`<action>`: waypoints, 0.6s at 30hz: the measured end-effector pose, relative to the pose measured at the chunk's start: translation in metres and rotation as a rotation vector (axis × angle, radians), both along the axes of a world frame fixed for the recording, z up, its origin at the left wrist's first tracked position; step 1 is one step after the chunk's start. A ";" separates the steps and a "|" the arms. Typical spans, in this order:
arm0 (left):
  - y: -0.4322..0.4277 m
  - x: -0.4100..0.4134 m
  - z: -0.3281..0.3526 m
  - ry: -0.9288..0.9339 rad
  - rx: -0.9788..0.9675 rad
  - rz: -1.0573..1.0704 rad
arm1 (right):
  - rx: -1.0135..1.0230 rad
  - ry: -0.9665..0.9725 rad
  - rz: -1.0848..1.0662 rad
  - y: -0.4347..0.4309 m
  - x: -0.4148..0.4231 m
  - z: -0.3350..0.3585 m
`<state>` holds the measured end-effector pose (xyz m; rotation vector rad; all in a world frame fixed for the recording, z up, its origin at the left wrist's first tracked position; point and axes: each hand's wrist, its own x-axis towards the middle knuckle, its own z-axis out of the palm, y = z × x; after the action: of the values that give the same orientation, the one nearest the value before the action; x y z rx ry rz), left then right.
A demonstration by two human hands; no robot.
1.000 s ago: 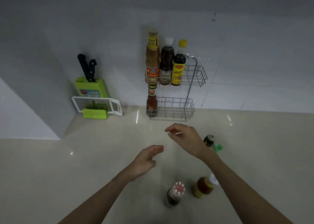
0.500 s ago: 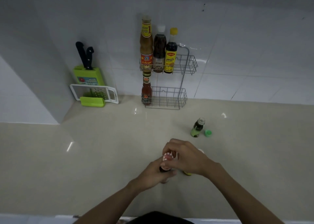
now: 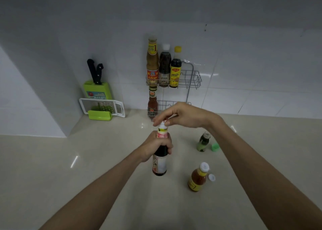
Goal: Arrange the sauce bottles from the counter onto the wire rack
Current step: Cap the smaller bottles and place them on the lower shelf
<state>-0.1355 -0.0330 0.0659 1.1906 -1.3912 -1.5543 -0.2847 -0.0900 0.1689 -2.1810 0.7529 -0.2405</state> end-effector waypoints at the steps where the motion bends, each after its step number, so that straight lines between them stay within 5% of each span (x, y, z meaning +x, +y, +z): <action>1: -0.002 0.002 0.006 0.007 -0.006 -0.022 | -0.001 0.012 0.021 -0.005 0.001 0.007; 7: -0.017 0.003 0.013 -0.104 -0.043 0.249 | -0.195 0.067 -0.111 -0.016 0.019 0.020; 14: -0.022 0.010 0.030 -0.194 -0.035 0.111 | -1.003 0.347 -0.154 -0.018 0.039 0.001; 18: -0.028 -0.008 0.027 -0.320 -0.035 0.559 | -0.830 0.462 -0.549 -0.017 0.057 0.001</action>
<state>-0.1430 -0.0608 0.0928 1.6842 -1.1275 -0.9748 -0.2274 -0.1068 0.1695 -2.7880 1.7632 -0.3775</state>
